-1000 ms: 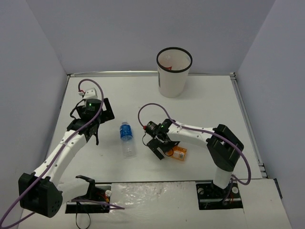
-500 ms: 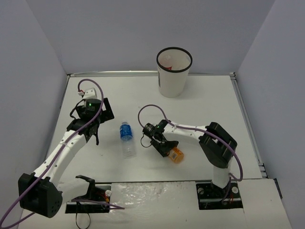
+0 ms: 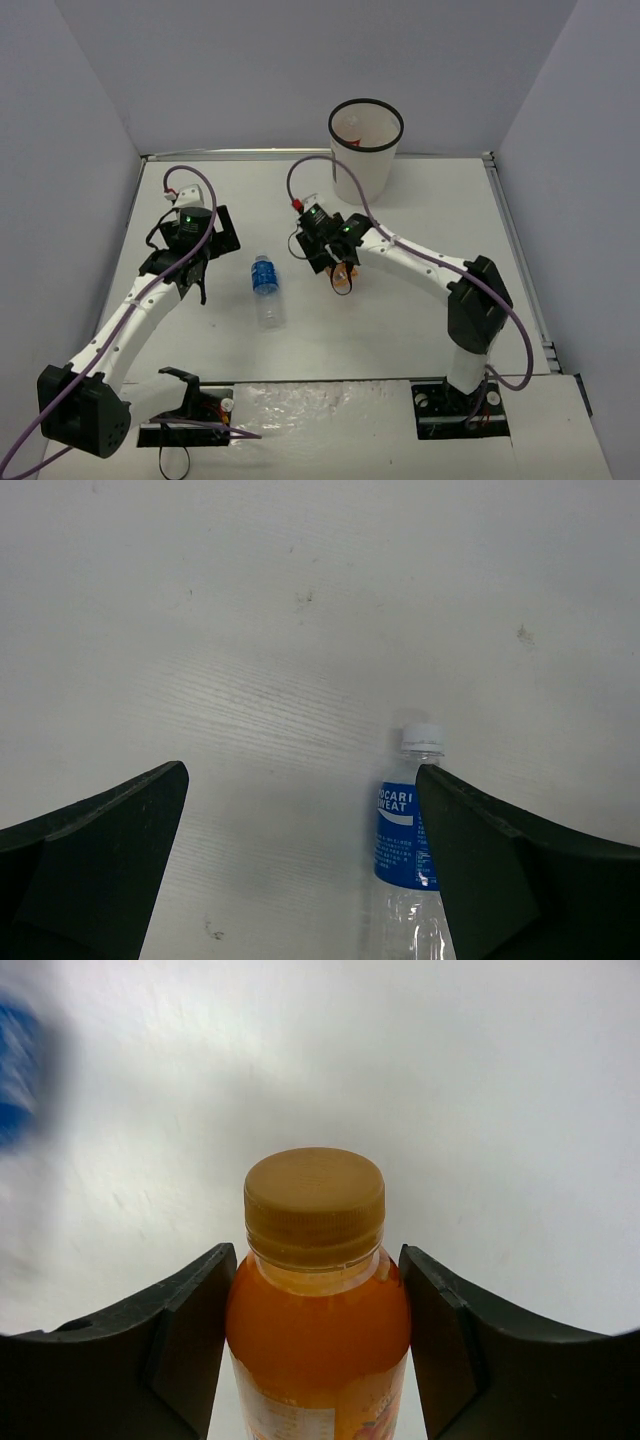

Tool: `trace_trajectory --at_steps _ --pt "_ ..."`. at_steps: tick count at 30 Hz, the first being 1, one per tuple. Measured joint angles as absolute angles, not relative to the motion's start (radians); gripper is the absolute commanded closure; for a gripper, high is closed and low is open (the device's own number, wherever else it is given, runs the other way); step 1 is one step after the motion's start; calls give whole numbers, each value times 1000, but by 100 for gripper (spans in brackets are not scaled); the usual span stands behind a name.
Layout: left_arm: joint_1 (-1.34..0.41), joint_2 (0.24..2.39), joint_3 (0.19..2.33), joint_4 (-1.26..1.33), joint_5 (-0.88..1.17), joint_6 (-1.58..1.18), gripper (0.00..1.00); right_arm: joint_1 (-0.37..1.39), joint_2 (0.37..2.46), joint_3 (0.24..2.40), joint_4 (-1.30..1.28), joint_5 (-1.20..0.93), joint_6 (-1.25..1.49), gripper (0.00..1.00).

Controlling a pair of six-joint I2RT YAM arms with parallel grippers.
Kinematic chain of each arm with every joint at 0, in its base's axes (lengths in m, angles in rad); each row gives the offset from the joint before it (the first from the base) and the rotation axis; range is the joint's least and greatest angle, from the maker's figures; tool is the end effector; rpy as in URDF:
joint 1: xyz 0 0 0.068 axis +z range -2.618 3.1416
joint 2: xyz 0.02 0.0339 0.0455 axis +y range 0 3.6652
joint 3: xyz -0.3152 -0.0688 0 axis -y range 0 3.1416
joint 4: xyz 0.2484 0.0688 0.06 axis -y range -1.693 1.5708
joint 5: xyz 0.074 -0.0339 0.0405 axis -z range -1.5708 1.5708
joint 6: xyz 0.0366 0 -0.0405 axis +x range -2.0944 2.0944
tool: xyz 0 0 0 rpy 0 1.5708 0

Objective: Put the plastic bottles in the bin

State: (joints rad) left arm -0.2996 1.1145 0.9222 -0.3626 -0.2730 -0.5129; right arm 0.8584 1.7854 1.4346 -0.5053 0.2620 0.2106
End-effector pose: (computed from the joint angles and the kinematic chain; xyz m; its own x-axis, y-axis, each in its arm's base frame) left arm 0.2220 -0.0582 0.3503 -0.4706 -0.3492 -0.8103 -0.1902 0.9369 -0.2933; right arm 0.2769 0.3061 0.3099 -0.6124 -0.4001 -0.6818 -0.5031 0.8625 -0.0543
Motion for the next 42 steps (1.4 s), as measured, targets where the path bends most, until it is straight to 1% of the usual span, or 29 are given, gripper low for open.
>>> trace_trajectory --at_steps 3,8,10,15,18,20,25,27,29,30,31,33,34,42 --pt "-300 1114 922 -362 -261 -513 3 782 1748 1553 -400 233 177 79" --pt "-300 1114 922 -362 -254 -513 3 667 1748 1785 -247 218 116 78" --pt "-300 1114 922 -361 -251 -513 3 615 1778 1899 -190 197 103 76" --pt "-300 1116 922 -352 -226 -512 3 461 1907 2132 -42 149 84 76" --pt "-300 1129 926 -350 -208 -510 3 391 1985 2158 65 150 64 75" --pt "-300 1145 933 -350 -197 -509 3 371 2059 2180 111 150 62 72" --pt "-300 1171 941 -348 -174 -508 3 361 2220 2209 156 141 59 61" --pt "-300 1177 941 -348 -172 -508 3 361 2250 2184 177 150 48 52" --pt "-300 1183 942 -349 -172 -508 3 361 2260 2148 205 168 39 46" --pt "-300 1187 943 -351 -171 -508 3 361 2261 2132 219 176 35 40" --pt "-300 1190 946 -352 -171 -508 3 361 2261 2124 230 180 31 32" --pt "-300 1194 950 -354 -167 -508 3 360 2261 2119 250 186 25 9" --pt "-300 1195 953 -356 -165 -508 3 360 2261 2119 263 187 21 0" --pt "-300 1194 977 -366 -155 -511 3 360 2250 2105 310 189 20 0"
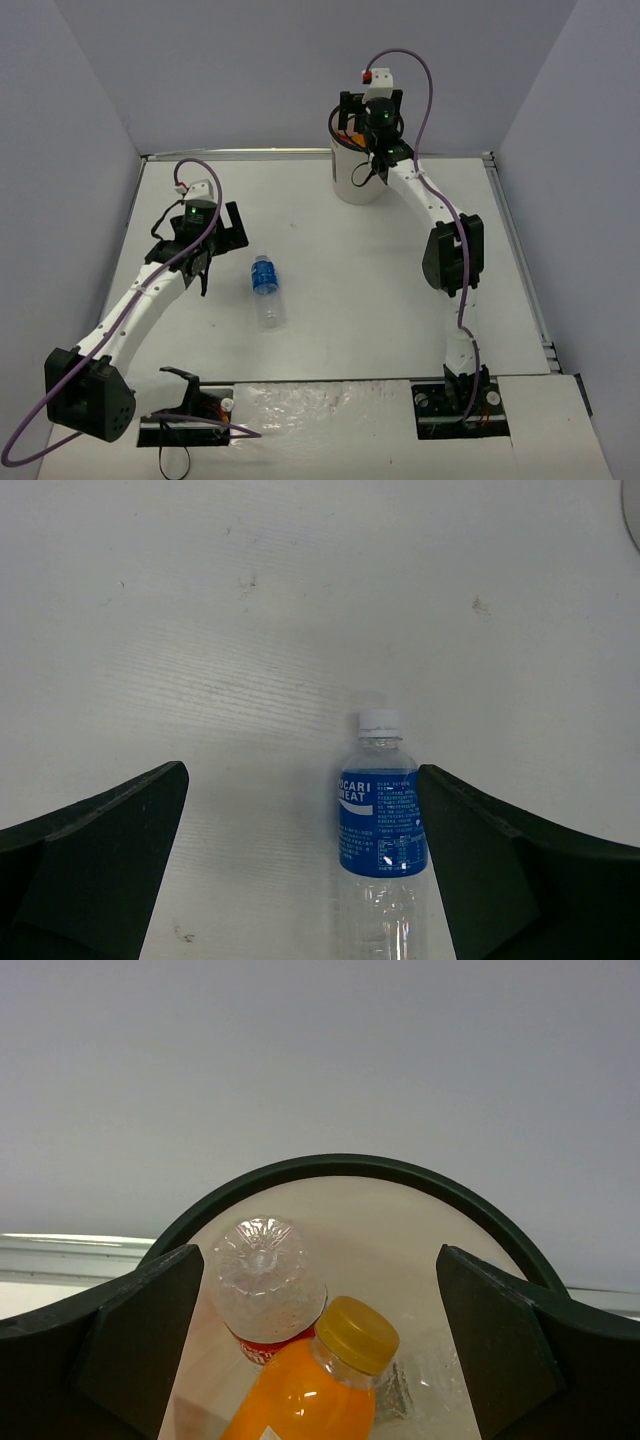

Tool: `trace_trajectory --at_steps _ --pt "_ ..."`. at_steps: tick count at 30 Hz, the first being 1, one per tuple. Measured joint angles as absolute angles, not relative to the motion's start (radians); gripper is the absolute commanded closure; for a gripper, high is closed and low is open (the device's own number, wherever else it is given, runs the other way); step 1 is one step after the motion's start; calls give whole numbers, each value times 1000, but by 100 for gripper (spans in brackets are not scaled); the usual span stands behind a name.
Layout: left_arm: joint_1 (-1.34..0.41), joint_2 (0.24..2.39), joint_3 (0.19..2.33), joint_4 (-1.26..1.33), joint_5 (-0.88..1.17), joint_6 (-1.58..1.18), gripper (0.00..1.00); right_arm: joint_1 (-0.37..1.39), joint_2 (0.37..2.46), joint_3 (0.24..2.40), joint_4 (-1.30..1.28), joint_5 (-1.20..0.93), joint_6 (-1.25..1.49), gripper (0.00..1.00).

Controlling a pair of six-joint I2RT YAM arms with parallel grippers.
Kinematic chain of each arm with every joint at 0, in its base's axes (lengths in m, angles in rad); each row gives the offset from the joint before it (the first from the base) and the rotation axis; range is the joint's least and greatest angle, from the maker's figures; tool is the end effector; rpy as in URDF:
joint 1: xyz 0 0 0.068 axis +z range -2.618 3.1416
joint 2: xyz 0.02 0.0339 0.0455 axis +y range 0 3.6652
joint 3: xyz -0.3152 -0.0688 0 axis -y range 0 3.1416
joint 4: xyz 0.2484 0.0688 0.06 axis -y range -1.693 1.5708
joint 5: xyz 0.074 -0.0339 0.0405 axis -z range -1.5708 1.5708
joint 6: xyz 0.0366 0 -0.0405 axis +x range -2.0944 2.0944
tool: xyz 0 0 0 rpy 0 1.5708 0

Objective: Put the plastic bottles in the bin

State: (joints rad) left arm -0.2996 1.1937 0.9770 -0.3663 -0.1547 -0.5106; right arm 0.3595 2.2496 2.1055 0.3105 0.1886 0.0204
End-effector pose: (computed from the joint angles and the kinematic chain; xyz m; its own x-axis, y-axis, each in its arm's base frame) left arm 0.2419 -0.0688 0.3511 -0.5414 -0.3381 -0.7698 -0.1099 0.9362 -0.3340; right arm 0.5461 0.1979 0.4007 0.1515 0.0783 -0.9853 -0.1756 0.9831 0.0512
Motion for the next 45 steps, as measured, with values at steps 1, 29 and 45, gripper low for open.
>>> trace_trajectory --at_steps 1,29,45 --pt "-300 1193 978 -368 -154 -512 3 360 2245 2101 310 188 20 0" --pt "-510 1245 978 -439 -213 -573 3 361 1207 1017 456 218 253 0" --pt "-566 1413 970 -419 -188 -595 3 361 1156 787 429 243 341 0"
